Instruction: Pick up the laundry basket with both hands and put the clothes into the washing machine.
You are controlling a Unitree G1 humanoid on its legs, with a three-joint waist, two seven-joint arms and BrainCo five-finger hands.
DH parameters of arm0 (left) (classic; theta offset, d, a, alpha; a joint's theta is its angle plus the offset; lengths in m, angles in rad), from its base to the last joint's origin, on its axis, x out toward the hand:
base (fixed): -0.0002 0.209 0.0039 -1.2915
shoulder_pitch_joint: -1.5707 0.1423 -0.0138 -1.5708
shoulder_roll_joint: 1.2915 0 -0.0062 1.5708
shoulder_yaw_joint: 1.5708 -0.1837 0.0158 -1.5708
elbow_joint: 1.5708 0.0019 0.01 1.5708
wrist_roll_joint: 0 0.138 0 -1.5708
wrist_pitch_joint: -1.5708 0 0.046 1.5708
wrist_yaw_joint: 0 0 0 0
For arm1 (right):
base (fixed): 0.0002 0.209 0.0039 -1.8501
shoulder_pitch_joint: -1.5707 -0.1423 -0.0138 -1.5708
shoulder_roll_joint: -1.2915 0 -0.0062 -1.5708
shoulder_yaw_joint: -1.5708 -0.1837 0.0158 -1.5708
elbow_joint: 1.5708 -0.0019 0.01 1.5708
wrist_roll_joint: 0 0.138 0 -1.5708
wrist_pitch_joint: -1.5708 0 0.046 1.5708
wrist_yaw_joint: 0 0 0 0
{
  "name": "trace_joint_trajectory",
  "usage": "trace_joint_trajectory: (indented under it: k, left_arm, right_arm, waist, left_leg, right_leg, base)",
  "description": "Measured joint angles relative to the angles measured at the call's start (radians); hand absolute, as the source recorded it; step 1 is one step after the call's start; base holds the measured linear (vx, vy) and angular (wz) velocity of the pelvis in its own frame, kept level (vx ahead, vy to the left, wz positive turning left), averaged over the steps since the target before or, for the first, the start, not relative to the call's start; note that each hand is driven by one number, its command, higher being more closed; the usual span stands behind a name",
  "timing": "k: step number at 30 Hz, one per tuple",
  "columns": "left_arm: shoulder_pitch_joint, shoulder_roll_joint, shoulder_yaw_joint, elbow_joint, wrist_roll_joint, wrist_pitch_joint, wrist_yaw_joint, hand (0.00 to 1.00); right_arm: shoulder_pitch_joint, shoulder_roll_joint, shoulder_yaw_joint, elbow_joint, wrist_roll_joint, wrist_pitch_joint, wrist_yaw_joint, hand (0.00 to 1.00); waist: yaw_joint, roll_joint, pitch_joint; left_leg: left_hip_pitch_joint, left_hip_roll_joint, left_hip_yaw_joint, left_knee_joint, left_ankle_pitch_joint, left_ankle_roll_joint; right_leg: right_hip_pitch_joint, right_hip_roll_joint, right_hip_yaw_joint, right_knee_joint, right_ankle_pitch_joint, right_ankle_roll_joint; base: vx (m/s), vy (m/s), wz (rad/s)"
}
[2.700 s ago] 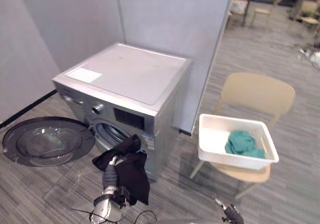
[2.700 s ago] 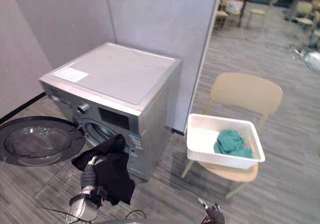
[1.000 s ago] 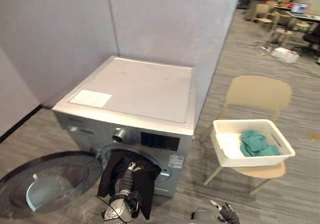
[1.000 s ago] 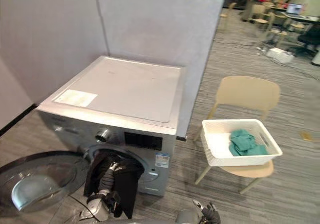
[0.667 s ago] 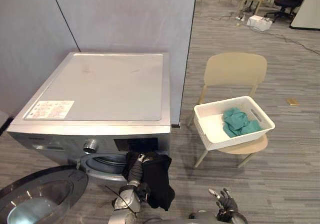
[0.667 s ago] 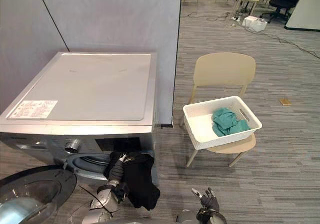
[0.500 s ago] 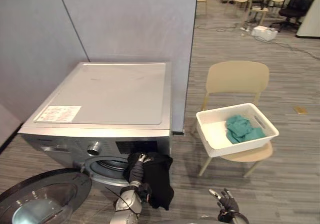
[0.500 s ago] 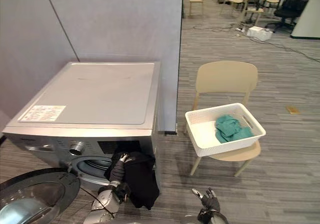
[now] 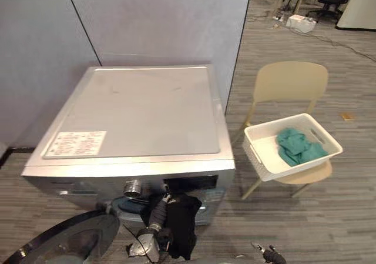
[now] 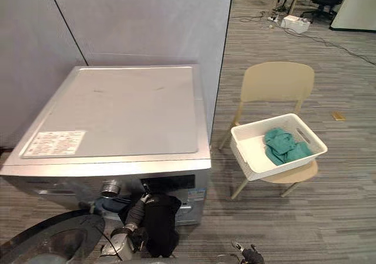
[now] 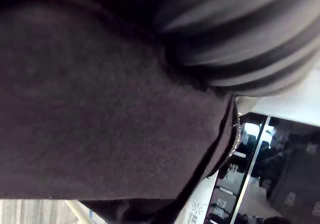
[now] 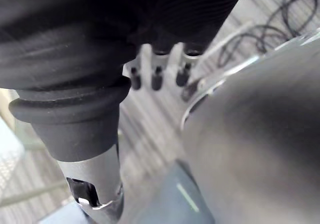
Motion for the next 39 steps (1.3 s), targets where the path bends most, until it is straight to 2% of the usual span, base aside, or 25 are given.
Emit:
trace_joint_trajectory:
  k: [2, 7, 10, 12, 13, 14, 16, 19, 21, 25, 27, 28, 31, 33, 36, 39]
  left_arm:
    - [0.002, 0.011, 0.000, -0.001, 0.000, -0.001, -0.001, 1.00]
    - [0.000, 0.033, 0.004, 0.001, 0.003, -0.008, -0.018, 1.00]
    - [0.000, 0.027, 0.015, 0.001, 0.014, -0.012, -0.019, 1.00]
    - [0.005, 0.010, 0.051, 0.001, 0.023, -0.012, -0.019, 1.00]
    - [0.006, 0.003, 0.067, 0.001, 0.024, -0.011, -0.019, 1.00]
    - [0.009, -0.005, 0.085, 0.001, 0.024, -0.011, -0.018, 1.00]
    - [0.008, -0.023, 0.128, 0.001, 0.024, -0.012, -0.014, 1.00]
    - [0.005, -0.060, 0.174, 0.001, 0.022, -0.012, 0.005, 1.00]
    - [0.004, -0.085, 0.202, -0.004, 0.022, -0.012, 0.013, 1.00]
    - [-0.006, -0.096, 0.259, -0.070, -0.001, -0.026, 0.050, 1.00]
    - [-0.031, -0.097, 0.279, -0.119, -0.016, -0.037, 0.071, 1.00]
    - [-0.036, -0.098, 0.281, -0.133, -0.018, -0.040, 0.074, 1.00]
    - [-0.057, -0.109, 0.290, -0.189, -0.021, -0.058, 0.103, 1.00]
    - [-0.098, -0.136, 0.311, -0.211, -0.024, -0.064, 0.135, 1.00]
    - [-0.149, -0.140, 0.311, -0.217, -0.040, -0.071, 0.163, 1.00]
    - [-0.208, -0.153, 0.310, -0.225, -0.101, -0.075, 0.203, 1.00]
  right_arm:
    - [-0.010, -0.001, 0.018, -0.002, -0.001, -0.001, 0.004, 0.00]
    - [-0.011, 0.004, 0.078, -0.013, -0.002, -0.004, 0.007, 0.00]
    - [-0.009, 0.014, 0.090, -0.052, -0.002, -0.005, 0.007, 0.00]
    - [0.005, 0.019, 0.116, -0.082, -0.002, -0.011, 0.009, 0.00]
    - [0.010, 0.021, 0.129, -0.090, -0.002, -0.012, 0.009, 0.00]
    - [0.019, 0.023, 0.146, -0.105, -0.002, -0.017, 0.010, 0.00]
    - [0.030, 0.024, 0.172, -0.143, -0.002, -0.025, 0.009, 0.00]
    - [0.041, 0.022, 0.172, -0.173, -0.004, -0.029, 0.009, 0.00]
    - [0.051, 0.024, 0.173, -0.189, -0.010, -0.029, 0.009, 0.00]
    - [0.044, 0.034, 0.190, -0.261, -0.034, -0.031, 0.007, 0.00]
    - [0.029, 0.035, 0.223, -0.313, -0.031, -0.032, 0.007, 0.00]
    - [0.026, 0.034, 0.232, -0.327, -0.031, -0.034, 0.007, 0.00]
    - [-0.009, 0.033, 0.269, -0.372, -0.029, -0.048, 0.004, 0.00]
    - [-0.048, 0.029, 0.296, -0.415, -0.024, -0.053, -0.012, 0.00]
    - [-0.062, 0.028, 0.300, -0.473, -0.018, -0.061, -0.030, 0.00]
    - [-0.061, 0.022, 0.300, -0.519, -0.002, -0.068, -0.041, 0.00]
  waist:
    - [0.002, 0.006, 0.000]
    - [-0.001, -0.027, 0.012]
    - [-0.009, -0.043, 0.030]
    - [-0.008, -0.059, 0.041]
    - [-0.004, -0.064, 0.046]
    - [-0.001, -0.069, 0.051]
    - [0.006, -0.092, 0.058]
    - [0.017, -0.082, 0.075]
    - [0.034, -0.077, 0.088]
    - [0.044, -0.075, 0.143]
    - [0.053, -0.084, 0.212]
    - [0.056, -0.085, 0.227]
    - [0.059, -0.089, 0.276]
    - [0.059, -0.088, 0.319]
    - [0.059, -0.084, 0.354]
    - [0.057, -0.084, 0.389]
  left_leg:
    - [0.009, -0.012, 0.033, -0.021, 0.003, 0.004]
    - [0.010, -0.015, 0.083, -0.036, 0.006, 0.007]
    - [0.006, 0.012, 0.097, -0.034, 0.001, 0.006]
    - [0.005, 0.057, 0.092, -0.012, -0.015, -0.024]
    - [0.003, 0.069, 0.092, -0.005, -0.016, -0.029]
    - [-0.012, 0.089, 0.090, 0.014, -0.024, -0.046]
    - [-0.052, 0.111, 0.080, 0.025, -0.022, -0.045]
    - [-0.094, 0.130, 0.080, 0.030, -0.014, -0.040]
    - [-0.111, 0.135, 0.087, 0.042, -0.006, -0.054]
    - [-0.196, 0.156, 0.113, 0.126, -0.005, -0.057]
    - [-0.252, 0.181, 0.129, 0.224, -0.009, -0.062]
    - [-0.268, 0.191, 0.132, 0.255, -0.015, -0.067]
    - [-0.377, 0.234, 0.132, 0.424, -0.068, -0.065]
    - [-0.448, 0.265, 0.128, 0.538, -0.126, -0.067]
    - [-0.508, 0.281, 0.120, 0.606, -0.217, -0.074]
    - [-0.592, 0.286, 0.090, 0.695, -0.246, -0.074]
  right_leg:
    - [-0.022, -0.011, 0.023, -0.004, 0.020, 0.007]
    - [-0.058, -0.012, 0.024, -0.019, 0.025, 0.015]
    - [-0.087, 0.014, 0.017, 0.040, -0.014, -0.052]
    - [-0.106, 0.047, -0.007, 0.115, -0.055, -0.119]
    - [-0.108, 0.056, -0.013, 0.127, -0.064, -0.131]
    - [-0.120, 0.068, -0.025, 0.140, -0.076, -0.127]
    - [-0.139, 0.085, -0.043, 0.120, -0.071, -0.083]
    - [-0.145, 0.093, -0.089, 0.070, -0.041, -0.047]
    - [-0.164, 0.095, -0.090, 0.074, -0.034, -0.035]
    - [-0.243, 0.090, -0.114, 0.143, -0.034, -0.035]
    - [-0.282, 0.089, -0.127, 0.216, -0.051, -0.058]
    - [-0.297, 0.089, -0.127, 0.240, -0.059, -0.064]
    - [-0.399, 0.089, -0.118, 0.380, -0.120, -0.080]
    - [-0.480, 0.089, -0.102, 0.495, -0.171, -0.091]
    - [-0.562, 0.076, -0.092, 0.596, -0.244, -0.094]
    - [-0.635, 0.053, -0.091, 0.695, -0.275, -0.099]
  base:
    - [-0.06, 0.126, -0.40]
    - [-0.12, -0.007, -0.39]
    - [-0.08, -0.077, -0.09]
    - [-0.04, -0.155, 0.03]
    - [-0.02, -0.148, 0.01]
    - [0.00, -0.141, -0.01]
    - [0.00, -0.133, 0.06]
    - [0.04, -0.039, 0.02]
    - [0.10, -0.001, -0.04]
    - [0.08, -0.023, 0.01]
    - [0.00, -0.057, 0.04]
    - [-0.04, -0.071, -0.10]
    - [-0.08, -0.064, -0.19]
    - [-0.14, -0.039, -0.22]
    - [-0.12, -0.028, -0.05]
    - [-0.13, -0.034, 0.12]
